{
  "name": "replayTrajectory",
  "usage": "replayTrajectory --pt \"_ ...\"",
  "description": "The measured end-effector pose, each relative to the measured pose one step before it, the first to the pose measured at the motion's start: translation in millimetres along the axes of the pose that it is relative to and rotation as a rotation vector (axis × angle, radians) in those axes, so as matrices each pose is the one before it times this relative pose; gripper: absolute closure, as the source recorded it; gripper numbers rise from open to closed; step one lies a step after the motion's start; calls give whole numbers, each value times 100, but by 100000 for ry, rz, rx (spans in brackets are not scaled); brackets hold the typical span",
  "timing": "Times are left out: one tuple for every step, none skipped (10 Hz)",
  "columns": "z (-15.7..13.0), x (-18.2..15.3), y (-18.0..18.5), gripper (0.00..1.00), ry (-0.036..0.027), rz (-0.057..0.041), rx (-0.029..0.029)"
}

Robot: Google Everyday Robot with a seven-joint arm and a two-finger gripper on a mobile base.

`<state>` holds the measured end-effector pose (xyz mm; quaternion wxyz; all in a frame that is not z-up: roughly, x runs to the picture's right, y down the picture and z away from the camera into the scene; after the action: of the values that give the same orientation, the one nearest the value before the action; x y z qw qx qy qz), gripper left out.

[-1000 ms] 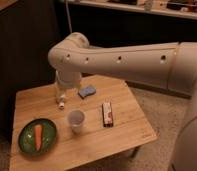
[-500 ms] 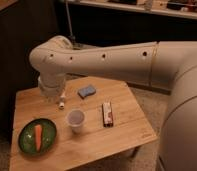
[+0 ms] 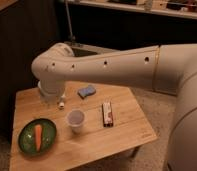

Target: Push the ceramic bowl across the table

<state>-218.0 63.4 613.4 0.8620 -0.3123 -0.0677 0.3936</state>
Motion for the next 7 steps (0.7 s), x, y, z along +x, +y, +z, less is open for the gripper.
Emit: replayTrajectory --pt "1311 31 1033 62 -1920 -2451 -2110" --pt "2100 -77 889 62 -2025 -3960 -2495" --pt "1909 -204 385 62 486 -3226 -1539" --pt "1496 -271 535 62 1835 -2099 -1831" --pt "1918 -156 179 62 3772 -2592 -1747" --pt "1425 370 -571 62 3352 -691 -993" --pt "1351 406 -418 62 2966 -778 -1063"
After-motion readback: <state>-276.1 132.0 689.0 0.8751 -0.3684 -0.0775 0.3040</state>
